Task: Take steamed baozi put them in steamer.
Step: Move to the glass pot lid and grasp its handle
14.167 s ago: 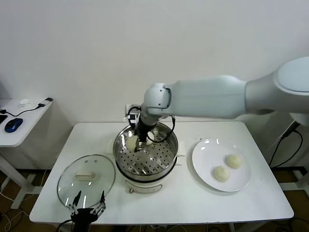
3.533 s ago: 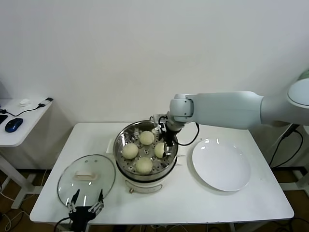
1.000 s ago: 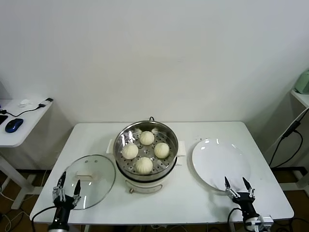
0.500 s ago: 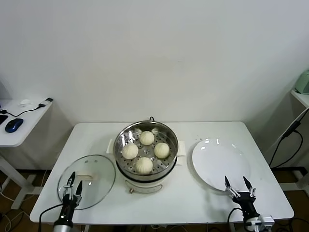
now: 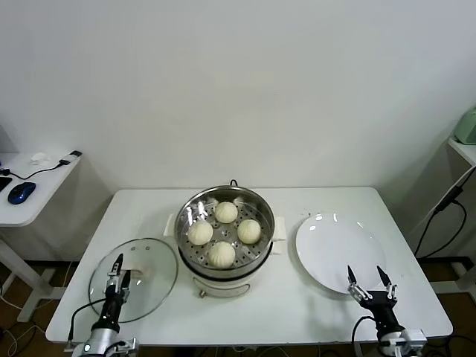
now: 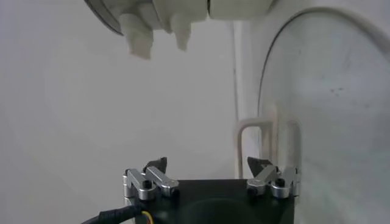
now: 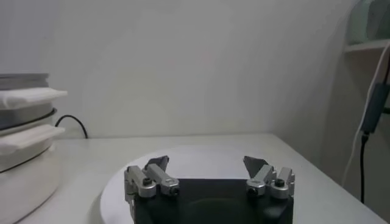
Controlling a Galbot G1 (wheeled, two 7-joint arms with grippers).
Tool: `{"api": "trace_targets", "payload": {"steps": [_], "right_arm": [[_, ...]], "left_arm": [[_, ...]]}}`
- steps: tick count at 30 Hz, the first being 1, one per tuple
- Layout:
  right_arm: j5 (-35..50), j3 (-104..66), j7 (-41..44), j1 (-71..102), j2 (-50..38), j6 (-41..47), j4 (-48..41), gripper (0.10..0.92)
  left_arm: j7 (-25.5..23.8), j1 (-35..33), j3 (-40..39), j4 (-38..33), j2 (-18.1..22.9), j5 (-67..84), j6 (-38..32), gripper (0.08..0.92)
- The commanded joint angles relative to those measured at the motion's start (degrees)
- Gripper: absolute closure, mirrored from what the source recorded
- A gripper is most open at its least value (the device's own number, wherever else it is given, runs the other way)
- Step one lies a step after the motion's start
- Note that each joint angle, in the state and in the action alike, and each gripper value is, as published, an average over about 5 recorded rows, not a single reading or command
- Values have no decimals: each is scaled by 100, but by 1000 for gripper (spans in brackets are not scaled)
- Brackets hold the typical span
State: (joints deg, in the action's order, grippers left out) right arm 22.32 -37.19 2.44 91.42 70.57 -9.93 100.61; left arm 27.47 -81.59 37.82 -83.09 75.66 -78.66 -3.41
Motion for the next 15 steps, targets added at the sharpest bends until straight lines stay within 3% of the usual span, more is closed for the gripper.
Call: {"api": "trace_targets", "payload": {"steps": [1, 4, 15], "right_arm": [[-95, -35, 22, 31, 78, 24, 115, 203], [-130, -25, 30, 33, 101, 25, 105, 203], [-248, 34, 9, -33, 107, 99, 96, 203]], "left_arm": [[8, 299, -6, 194, -7, -184, 46, 177], [-40, 397, -23, 303, -16, -101, 80, 210], [-193, 319, -57, 453, -79, 49, 158, 519]]}}
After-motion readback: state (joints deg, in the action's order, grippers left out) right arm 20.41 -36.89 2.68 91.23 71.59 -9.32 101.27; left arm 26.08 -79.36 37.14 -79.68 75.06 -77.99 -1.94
